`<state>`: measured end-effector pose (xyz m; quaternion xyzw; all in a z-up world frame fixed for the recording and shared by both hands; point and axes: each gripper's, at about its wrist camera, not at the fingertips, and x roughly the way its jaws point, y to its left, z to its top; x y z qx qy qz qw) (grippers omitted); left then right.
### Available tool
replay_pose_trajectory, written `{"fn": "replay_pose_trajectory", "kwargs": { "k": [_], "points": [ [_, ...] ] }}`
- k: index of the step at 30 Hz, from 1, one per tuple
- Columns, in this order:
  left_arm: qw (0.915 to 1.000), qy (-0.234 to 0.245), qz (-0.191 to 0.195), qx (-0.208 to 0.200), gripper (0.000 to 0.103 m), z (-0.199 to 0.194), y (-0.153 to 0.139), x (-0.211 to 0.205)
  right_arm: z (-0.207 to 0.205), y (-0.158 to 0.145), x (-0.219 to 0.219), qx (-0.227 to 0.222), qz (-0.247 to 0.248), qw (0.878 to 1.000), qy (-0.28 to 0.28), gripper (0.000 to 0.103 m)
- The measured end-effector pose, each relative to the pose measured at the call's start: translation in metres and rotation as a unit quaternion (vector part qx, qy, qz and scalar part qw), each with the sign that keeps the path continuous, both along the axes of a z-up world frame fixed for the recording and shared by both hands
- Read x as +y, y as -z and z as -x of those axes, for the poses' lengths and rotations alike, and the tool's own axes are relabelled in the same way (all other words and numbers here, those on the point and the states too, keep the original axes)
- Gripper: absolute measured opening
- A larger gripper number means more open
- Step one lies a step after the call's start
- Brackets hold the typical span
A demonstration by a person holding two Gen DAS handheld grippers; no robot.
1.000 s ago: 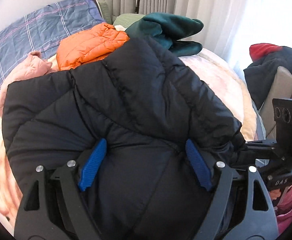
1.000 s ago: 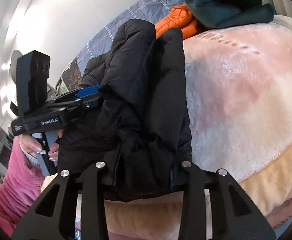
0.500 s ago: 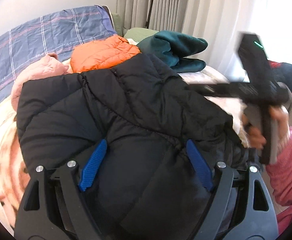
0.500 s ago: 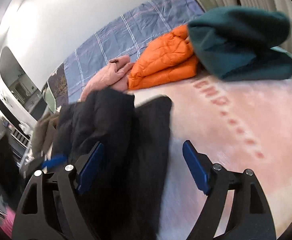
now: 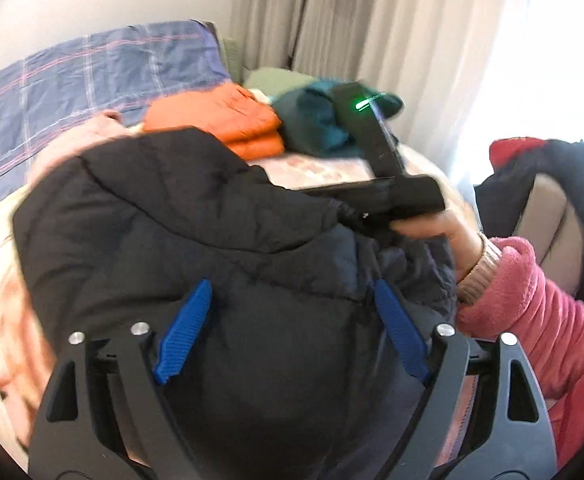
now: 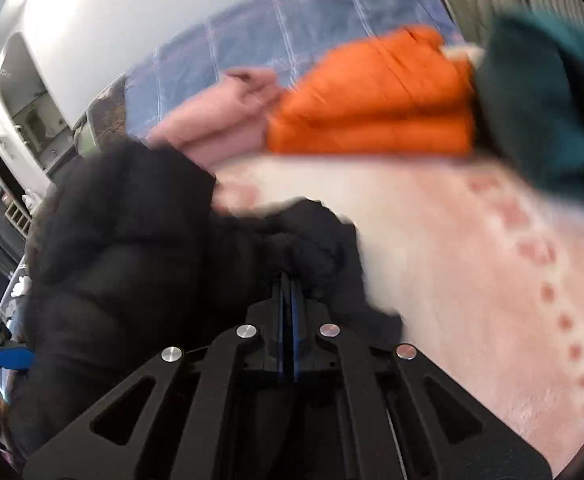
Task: Fold large clothes
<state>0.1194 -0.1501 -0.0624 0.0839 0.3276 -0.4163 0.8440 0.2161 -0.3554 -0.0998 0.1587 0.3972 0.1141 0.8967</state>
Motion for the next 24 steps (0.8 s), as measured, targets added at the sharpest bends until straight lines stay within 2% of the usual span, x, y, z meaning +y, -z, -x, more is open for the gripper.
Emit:
{"fn": "replay_pose_trajectory", "kwargs": {
  "k": [2, 5, 8, 10, 13, 15, 16, 17, 18, 19, 21, 22, 23, 24],
  "points": [
    [0.9998, 0.018, -0.005, 0.01, 0.086, -0.002, 0.012, -0.016, 0.013, -0.004, -0.018, -0.003, -0.025, 1.0, 0.019, 0.008],
    [0.9985, 0.049, -0.017, 0.017, 0.086, 0.002, 0.025, -0.039, 0.051, -0.027, -0.046, -0.035, -0.017, 0.997, 0.064, 0.026],
    [0.9975, 0.057, -0.042, 0.0, 0.087, 0.006, 0.029, -0.051, 0.099, -0.047, -0.057, -0.079, -0.032, 0.996, 0.036, 0.026],
    [0.9975, 0.058, -0.041, 0.001, 0.087, 0.004, 0.03, -0.049, 0.134, -0.052, -0.052, -0.099, -0.058, 0.993, -0.012, 0.026],
    [0.9979, 0.056, -0.031, 0.009, 0.087, 0.001, 0.029, -0.045, 0.167, -0.044, -0.028, -0.102, -0.086, 0.988, -0.071, 0.026],
    [0.998, 0.055, -0.032, 0.008, 0.087, 0.0, 0.027, -0.044, 0.171, -0.036, -0.008, -0.093, -0.075, 0.989, -0.092, 0.025],
    [0.998, 0.054, -0.033, 0.008, 0.087, 0.0, 0.025, -0.043, 0.173, -0.027, 0.003, -0.085, -0.036, 0.993, -0.078, 0.022],
    [0.9983, 0.05, -0.028, 0.009, 0.087, -0.001, 0.02, -0.039, 0.174, -0.02, 0.007, -0.076, -0.01, 0.995, -0.064, 0.014],
    [0.9988, 0.045, -0.019, 0.012, 0.084, -0.005, 0.014, -0.039, 0.173, -0.012, 0.009, -0.065, -0.013, 0.996, -0.058, 0.01],
    [0.9992, 0.037, -0.004, 0.013, 0.081, -0.008, 0.007, -0.033, 0.173, -0.003, 0.005, -0.056, -0.044, 0.996, -0.054, 0.009],
    [0.9995, 0.011, 0.027, 0.01, 0.061, -0.019, -0.012, -0.021, 0.174, 0.002, 0.001, -0.049, -0.067, 0.995, -0.049, 0.008],
    [0.9993, -0.006, 0.037, 0.007, 0.055, -0.027, -0.021, -0.016, 0.174, 0.003, 0.001, -0.046, -0.068, 0.995, -0.05, 0.008],
    [0.9988, -0.02, 0.045, 0.007, 0.044, -0.036, -0.029, -0.013, 0.172, 0.003, 0.002, -0.043, -0.068, 0.995, -0.053, 0.008],
    [0.9981, -0.034, 0.052, 0.006, 0.04, -0.045, -0.036, -0.012, 0.172, 0.003, 0.004, -0.04, -0.063, 0.996, -0.057, 0.008]
  ]
}}
